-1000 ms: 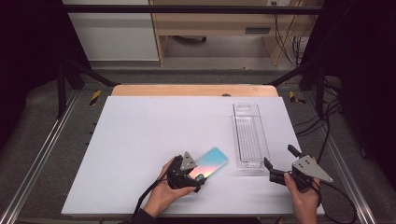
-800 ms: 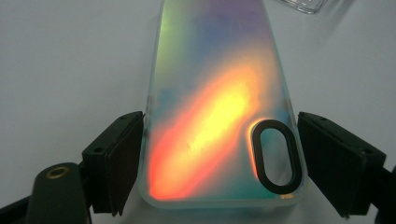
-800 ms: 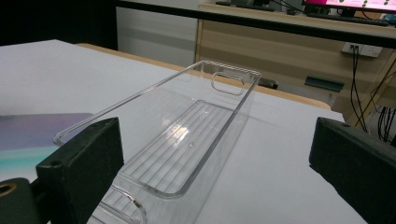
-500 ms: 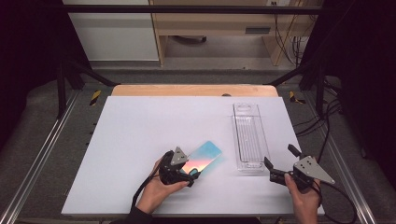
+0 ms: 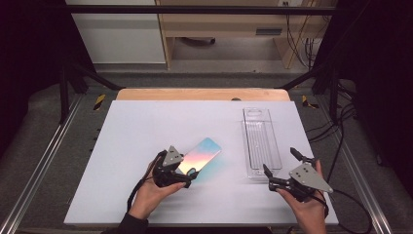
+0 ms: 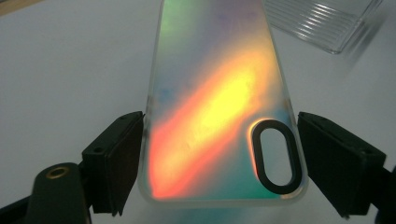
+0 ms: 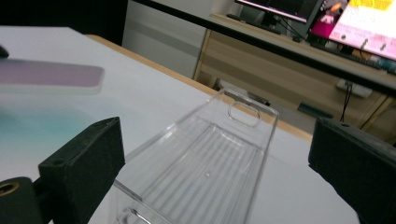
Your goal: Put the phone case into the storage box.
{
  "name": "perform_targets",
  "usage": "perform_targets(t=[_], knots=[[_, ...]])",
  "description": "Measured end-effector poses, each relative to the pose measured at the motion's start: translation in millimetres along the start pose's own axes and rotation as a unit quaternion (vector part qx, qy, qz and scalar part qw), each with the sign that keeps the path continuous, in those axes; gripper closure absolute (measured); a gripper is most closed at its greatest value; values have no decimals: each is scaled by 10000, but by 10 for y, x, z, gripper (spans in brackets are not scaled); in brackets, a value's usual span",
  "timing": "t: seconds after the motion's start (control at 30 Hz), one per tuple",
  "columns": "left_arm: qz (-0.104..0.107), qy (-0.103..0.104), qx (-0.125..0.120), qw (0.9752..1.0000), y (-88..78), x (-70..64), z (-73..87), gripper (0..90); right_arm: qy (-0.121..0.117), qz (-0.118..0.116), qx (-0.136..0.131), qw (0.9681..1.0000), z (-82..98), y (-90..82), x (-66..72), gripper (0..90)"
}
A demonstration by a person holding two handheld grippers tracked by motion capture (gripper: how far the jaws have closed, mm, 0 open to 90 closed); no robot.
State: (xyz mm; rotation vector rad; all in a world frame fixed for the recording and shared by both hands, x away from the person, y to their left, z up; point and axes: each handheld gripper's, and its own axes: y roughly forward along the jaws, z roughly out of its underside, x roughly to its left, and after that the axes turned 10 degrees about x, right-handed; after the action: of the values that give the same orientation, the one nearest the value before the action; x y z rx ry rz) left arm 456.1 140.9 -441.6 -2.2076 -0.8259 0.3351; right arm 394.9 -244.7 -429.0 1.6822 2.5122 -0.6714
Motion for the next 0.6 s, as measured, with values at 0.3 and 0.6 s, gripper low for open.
perform_targets(t=[0.3,0.6], knots=[[-56,-64,-19,10000,-158,158,44,169,-1056,-229,13,9941,-467,166,547,53],[-41,-123,-14,9999,-237,274,95,169,-1907,-481,111,9804,-674,458,984,48]])
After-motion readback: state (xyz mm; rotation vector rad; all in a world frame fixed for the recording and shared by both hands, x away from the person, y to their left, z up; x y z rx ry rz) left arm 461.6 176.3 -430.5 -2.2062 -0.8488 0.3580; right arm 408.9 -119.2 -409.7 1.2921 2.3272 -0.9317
